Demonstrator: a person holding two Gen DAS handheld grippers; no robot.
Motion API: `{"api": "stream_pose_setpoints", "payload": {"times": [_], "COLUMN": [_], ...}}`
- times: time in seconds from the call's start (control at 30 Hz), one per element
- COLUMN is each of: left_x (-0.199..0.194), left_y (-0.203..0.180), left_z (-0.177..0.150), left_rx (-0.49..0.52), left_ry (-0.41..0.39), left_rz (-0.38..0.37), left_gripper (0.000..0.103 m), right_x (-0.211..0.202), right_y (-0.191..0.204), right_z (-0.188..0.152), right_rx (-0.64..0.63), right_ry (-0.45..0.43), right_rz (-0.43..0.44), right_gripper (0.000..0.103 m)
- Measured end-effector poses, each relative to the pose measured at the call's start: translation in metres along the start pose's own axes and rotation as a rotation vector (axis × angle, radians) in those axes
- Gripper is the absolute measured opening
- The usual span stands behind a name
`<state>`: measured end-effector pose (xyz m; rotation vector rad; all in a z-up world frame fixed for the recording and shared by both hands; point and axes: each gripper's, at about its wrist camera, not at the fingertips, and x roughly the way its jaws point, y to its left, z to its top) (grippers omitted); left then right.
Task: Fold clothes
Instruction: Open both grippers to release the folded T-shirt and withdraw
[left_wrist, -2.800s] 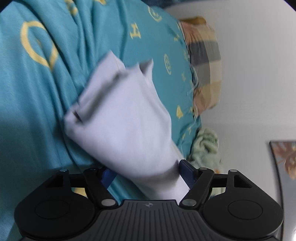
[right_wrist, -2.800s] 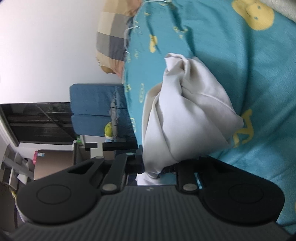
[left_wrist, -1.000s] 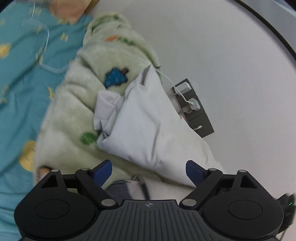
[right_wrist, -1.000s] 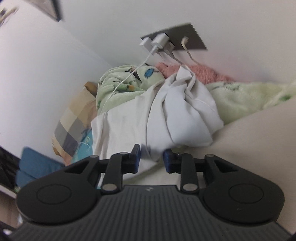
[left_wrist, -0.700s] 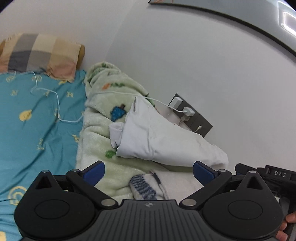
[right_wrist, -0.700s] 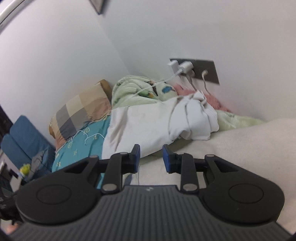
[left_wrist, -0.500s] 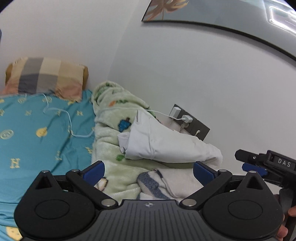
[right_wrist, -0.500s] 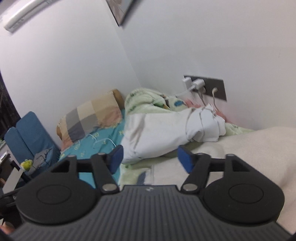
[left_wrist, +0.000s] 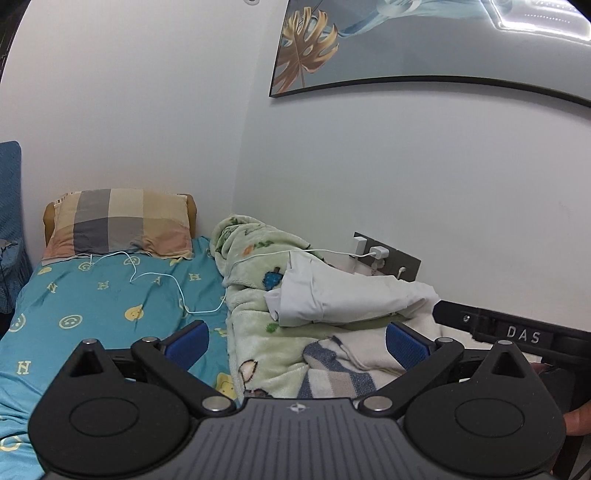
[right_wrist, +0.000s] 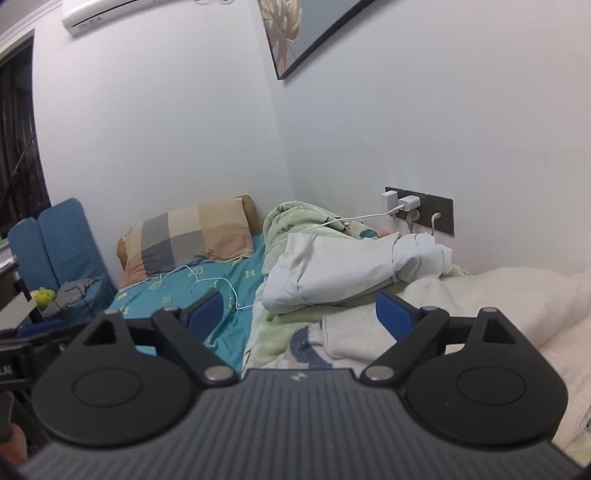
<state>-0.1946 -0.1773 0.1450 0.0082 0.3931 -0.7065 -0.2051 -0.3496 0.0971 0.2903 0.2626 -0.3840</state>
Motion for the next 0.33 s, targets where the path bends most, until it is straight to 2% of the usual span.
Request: {"api": "stream_pose_setpoints", "payload": {"times": [0.33], "left_x": [-0.002], "left_y": [0.012], "left_z": [-0.012], "left_rx": [-0.007], "left_ry": [0.026], "left_rz": [0.033], "left_gripper": [0.103], "right_x": [-0.009], "right_y": [0.024], "right_z": [-0.008], "right_rx": [-0.022], "right_ry": [0.01], "right_rz": [-0.003], "right_gripper": [0.091]}}
